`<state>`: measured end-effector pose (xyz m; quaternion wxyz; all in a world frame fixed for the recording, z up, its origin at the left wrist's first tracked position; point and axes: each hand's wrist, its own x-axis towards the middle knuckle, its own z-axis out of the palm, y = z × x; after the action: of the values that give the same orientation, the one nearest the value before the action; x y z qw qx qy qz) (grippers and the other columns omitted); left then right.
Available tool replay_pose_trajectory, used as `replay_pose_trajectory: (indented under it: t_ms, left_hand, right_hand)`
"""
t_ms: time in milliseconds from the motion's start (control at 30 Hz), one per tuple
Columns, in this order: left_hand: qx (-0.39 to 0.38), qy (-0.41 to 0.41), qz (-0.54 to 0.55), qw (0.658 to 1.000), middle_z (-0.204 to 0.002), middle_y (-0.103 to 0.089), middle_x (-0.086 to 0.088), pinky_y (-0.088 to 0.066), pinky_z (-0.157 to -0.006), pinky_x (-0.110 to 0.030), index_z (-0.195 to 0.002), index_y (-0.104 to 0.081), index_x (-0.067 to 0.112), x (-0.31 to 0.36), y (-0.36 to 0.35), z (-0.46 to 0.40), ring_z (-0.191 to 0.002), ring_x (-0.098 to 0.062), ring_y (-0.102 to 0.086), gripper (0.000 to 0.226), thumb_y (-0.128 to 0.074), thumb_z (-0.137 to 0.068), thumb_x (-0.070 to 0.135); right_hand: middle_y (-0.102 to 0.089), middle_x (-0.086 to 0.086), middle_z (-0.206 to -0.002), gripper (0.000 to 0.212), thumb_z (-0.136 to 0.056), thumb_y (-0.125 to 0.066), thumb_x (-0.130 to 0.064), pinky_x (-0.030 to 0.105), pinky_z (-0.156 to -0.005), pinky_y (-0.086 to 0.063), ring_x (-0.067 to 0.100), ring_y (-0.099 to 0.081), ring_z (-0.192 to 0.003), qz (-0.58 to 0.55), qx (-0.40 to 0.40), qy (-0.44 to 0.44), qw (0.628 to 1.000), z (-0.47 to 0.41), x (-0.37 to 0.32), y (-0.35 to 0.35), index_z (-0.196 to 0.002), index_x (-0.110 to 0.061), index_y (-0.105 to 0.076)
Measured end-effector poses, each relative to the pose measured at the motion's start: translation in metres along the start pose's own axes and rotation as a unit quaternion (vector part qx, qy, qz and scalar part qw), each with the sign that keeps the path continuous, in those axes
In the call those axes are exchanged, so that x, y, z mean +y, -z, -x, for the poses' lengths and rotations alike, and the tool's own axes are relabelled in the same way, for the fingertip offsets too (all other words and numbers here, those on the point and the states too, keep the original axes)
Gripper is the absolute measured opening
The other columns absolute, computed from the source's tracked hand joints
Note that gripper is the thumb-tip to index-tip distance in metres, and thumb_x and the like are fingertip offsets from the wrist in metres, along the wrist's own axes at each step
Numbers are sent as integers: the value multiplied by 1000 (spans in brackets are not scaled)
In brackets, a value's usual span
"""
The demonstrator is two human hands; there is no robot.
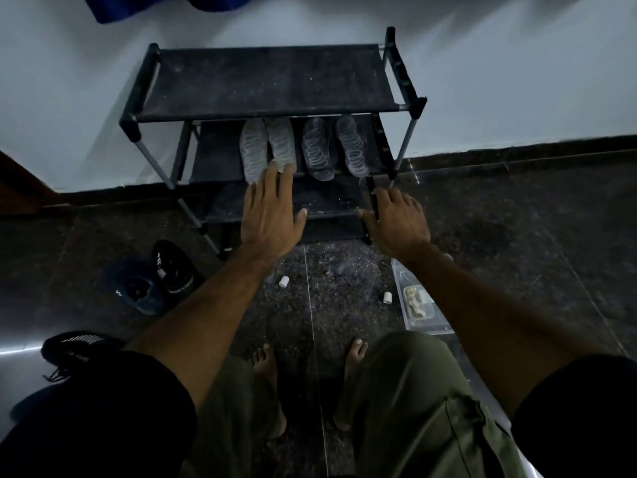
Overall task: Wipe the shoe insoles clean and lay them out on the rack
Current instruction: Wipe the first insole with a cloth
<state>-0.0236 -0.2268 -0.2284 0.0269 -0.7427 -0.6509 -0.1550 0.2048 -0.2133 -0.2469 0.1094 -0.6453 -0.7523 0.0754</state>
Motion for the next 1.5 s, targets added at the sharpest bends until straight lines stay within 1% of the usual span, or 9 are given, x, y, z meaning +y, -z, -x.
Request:
replay_pose_trajectory:
  t_ms: [200, 367, 567, 867, 1033, 1167, 1300, 1400, 1500]
  left_hand:
    - [-30, -4, 6, 1000, -157, -23, -18, -27, -115, -53, -153, -18, 10, 4, -44, -24, -144, -34, -26, 81, -61, -89, 38]
    - [-35, -17, 2, 999, -158, -22, -18, -26, -116, -53, -154, -17, 10, -2, -79, -44, -145, -34, -25, 83, -59, -89, 40]
    - [-43, -21, -4, 999, -159, -21, -17, -22, -117, -51, -154, -15, 11, -14, -111, -62, -145, -33, -23, 84, -59, -89, 41]
    - [-56, -14, 25, 998, -160, -18, -14, -21, -116, -51, -155, -12, 12, -19, -136, -60, -147, -31, -21, 83, -58, -92, 38]
    - [-56, 14, 108, 993, -162, -15, -11, -21, -116, -49, -155, -12, 14, -11, -139, -51, -147, -30, -19, 80, -57, -93, 39]
    - [-27, 104, 217, 970, -153, -36, -7, -35, -108, -38, -149, -30, 15, 7, -133, -51, -138, -23, -37, 64, -56, -95, 38]
    - [-60, 250, 434, 864, -123, -62, 0, -45, -77, -14, -133, -52, 11, 33, -124, -68, -105, -14, -62, 44, -49, -100, 40]
    - [-149, 362, 651, 650, -127, -62, -12, -52, -85, -27, -138, -47, 9, 55, -117, -79, -99, -18, -66, 57, -35, -101, 51]
    - [-172, 395, 747, 506, -131, -59, -18, -51, -91, -37, -142, -44, 8, 77, -111, -83, -108, -26, -63, 72, -26, -98, 63]
  right_hand:
    - [-50, 13, -134, 56, -98, -37, -55, 48, -110, -33, 30, -46, -127, -14, -6, -19, 1000, -30, 26, -37, -134, -13, -43]
    - [-58, 15, -118, 49, -97, -40, -53, 48, -89, -50, 33, -57, -108, -145, 31, -102, 984, -74, 29, -64, -120, -11, -50]
    - [-59, 14, -116, 45, -96, -49, -48, 44, -85, -53, 29, -60, -102, -247, 56, -176, 951, -129, 27, -91, -120, -10, -50]
    - [-61, 15, -119, 32, -95, -58, -19, 26, -73, -52, 27, -64, -102, -412, 83, -311, 853, -181, 27, -112, -122, -8, -45]
    - [-62, 12, -103, 32, -90, -59, -1, 37, -76, -60, 25, -67, -86, -561, 79, -375, 734, -187, 32, -115, -121, 4, -56]
    - [-60, 4, -79, 14, -95, -54, -2, 21, -58, -47, 4, -62, -54, -631, 55, -358, 687, -164, 33, -98, -85, -3, -63]
    - [-63, 12, -80, 10, -91, -55, 7, 21, -53, -55, 14, -63, -60, -719, 89, -363, 585, -115, 35, -82, -85, 1, -60]
    - [-65, 11, -82, 8, -92, -54, 6, 25, -64, -58, 16, -65, -68, -755, 31, -350, 553, -82, 42, -70, -89, 0, -58]
    - [-67, 10, -82, 10, -93, -53, 2, 21, -61, -56, 13, -68, -65, -766, -38, -335, 548, -49, 50, -60, -100, 0, -60]
